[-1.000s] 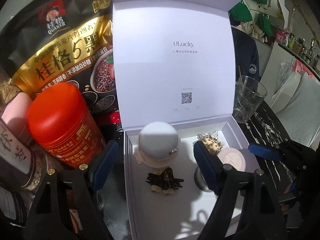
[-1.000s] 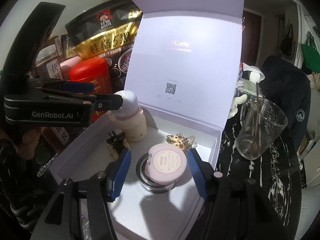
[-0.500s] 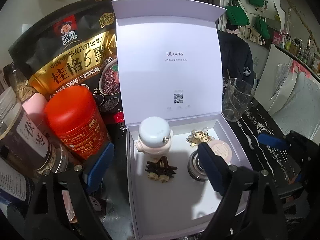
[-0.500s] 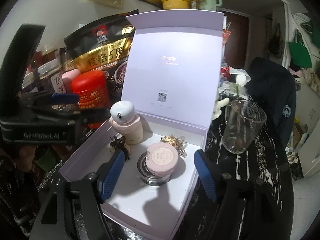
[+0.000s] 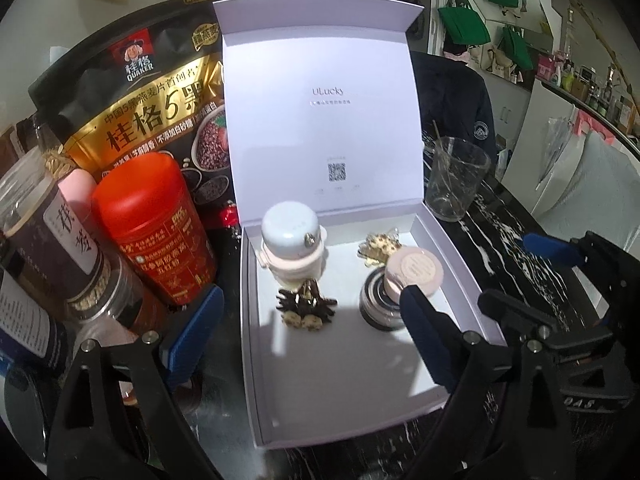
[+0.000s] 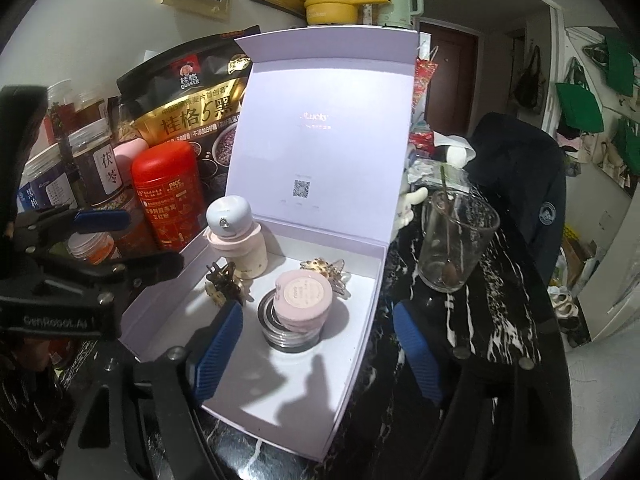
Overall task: Organize objects
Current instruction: 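Withdraw both open tools away from the box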
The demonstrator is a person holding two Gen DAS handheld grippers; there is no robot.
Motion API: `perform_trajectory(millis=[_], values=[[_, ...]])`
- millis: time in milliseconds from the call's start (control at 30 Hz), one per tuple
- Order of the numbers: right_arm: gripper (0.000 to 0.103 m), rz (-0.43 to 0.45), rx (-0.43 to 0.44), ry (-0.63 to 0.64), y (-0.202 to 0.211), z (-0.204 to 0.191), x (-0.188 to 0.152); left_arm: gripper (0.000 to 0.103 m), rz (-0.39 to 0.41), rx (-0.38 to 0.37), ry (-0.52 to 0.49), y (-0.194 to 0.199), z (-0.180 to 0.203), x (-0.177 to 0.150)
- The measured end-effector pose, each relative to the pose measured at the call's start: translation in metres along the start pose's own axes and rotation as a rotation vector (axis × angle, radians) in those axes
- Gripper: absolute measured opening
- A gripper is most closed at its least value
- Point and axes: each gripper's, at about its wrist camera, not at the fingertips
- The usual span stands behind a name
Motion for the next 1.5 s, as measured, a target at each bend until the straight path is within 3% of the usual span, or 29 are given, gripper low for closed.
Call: perform_trajectory(millis=[1100, 1500], values=[[0.079, -0.029, -0.047, -0.048, 0.081, -0.035, -0.033, 0.089, 0.032, 0.028, -0.037, 0.083, 0.002, -0.067], [0.087, -0.018, -0.092, -0.029, 0.12, -0.048, -0.041, 0.09, 0.051, 0.027, -0.065, 0.119, 0.01, -0.082]])
Point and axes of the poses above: each gripper's, at about its wrist camera, not at the fingertips, and y roughly against the way its jaws point, z to its right, x to its top, and after that the axes turned 15 degrees about y, right-handed
